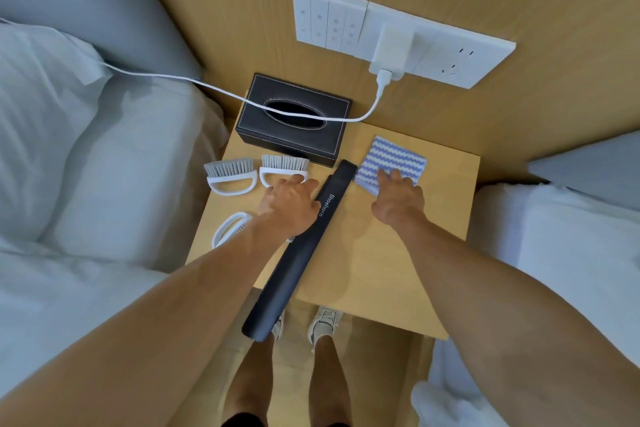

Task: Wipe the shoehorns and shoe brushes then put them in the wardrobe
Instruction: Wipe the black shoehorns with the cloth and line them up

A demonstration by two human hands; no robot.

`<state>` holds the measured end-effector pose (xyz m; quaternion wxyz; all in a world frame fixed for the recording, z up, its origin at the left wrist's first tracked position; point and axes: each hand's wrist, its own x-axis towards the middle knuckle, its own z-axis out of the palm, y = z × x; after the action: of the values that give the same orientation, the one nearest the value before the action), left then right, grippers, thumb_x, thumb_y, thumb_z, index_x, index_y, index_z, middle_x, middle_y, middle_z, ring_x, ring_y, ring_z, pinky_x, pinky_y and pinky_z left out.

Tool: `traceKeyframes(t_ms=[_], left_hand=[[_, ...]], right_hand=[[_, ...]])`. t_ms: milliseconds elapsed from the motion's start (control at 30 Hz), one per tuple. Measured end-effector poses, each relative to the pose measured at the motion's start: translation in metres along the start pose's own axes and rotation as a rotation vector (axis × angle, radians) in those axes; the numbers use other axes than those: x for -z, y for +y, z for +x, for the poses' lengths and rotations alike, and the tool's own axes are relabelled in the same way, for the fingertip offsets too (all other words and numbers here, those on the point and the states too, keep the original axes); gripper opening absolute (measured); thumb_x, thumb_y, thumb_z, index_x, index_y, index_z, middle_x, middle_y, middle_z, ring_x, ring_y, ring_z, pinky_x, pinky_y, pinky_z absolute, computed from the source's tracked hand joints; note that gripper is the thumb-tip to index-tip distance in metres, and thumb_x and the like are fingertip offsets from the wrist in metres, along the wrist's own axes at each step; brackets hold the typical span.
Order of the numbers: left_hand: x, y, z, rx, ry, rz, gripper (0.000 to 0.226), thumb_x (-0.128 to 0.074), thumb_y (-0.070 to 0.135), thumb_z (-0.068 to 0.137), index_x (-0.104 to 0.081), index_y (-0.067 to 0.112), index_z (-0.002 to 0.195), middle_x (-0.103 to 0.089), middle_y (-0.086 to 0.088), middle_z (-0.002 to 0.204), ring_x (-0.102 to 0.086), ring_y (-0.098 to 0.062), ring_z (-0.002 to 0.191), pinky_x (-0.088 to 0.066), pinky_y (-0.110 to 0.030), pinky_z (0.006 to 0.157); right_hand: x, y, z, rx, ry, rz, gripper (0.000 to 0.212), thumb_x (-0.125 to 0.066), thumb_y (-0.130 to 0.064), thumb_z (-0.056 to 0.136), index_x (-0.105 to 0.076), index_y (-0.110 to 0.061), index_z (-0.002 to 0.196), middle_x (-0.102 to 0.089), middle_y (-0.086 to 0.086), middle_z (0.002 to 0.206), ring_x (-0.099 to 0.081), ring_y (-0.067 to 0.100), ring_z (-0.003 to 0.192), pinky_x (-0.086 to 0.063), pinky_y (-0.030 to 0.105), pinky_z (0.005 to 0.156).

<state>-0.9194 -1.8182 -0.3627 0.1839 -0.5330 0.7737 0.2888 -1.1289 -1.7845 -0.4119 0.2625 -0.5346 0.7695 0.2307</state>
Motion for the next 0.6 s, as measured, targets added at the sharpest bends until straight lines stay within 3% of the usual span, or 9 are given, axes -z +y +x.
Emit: traceKeyframes(t_ms=[200,367,500,600], left_hand=[[-0.006,0.000,0.002,-0.020,0.021,0.004,0.044,-0.044,0.038,0.097,-0.044,0.024,0.139,-0.048,-0.006,0.139,-0.047,-0.031,0.123,-0.043,-0.044,0.101],[-0.011,-0.001,0.000,-0.051,0.041,-0.027,0.045,-0.044,0.039,0.097,-0.045,0.023,0.139,-0.049,-0.005,0.138,-0.048,-0.030,0.122,-0.043,-0.044,0.100],[-0.007,-0.001,-0.004,-0.057,0.051,-0.083,0.042,-0.046,0.038,0.097,-0.048,0.022,0.136,-0.051,-0.005,0.135,-0.052,-0.030,0.118,-0.045,-0.042,0.096],[0.000,0.004,-0.008,-0.011,0.029,-0.287,0.040,-0.048,0.038,0.097,-0.052,0.024,0.134,-0.055,-0.005,0.132,-0.057,-0.027,0.113,-0.046,-0.036,0.091]], right_hand=[[-0.020,0.002,-0.012,-0.098,0.101,-0.018,0.057,-0.071,-0.035,0.087,-0.047,-0.016,0.135,-0.042,0.007,0.139,-0.040,0.028,0.129,-0.044,0.044,0.098],[-0.040,0.006,-0.016,-0.099,0.195,0.069,0.025,-0.063,-0.010,0.088,-0.062,-0.011,0.114,-0.056,0.008,0.123,-0.052,0.029,0.118,-0.049,0.040,0.087],[-0.032,0.014,-0.023,-0.126,0.292,0.352,0.013,-0.059,-0.016,0.088,-0.061,-0.014,0.100,-0.064,0.008,0.107,-0.060,0.030,0.103,-0.043,0.032,0.070],[-0.018,0.011,-0.041,-0.095,0.382,0.694,0.006,-0.062,-0.018,0.086,-0.059,-0.013,0.088,-0.064,0.005,0.088,-0.057,0.026,0.079,-0.036,0.027,0.061]])
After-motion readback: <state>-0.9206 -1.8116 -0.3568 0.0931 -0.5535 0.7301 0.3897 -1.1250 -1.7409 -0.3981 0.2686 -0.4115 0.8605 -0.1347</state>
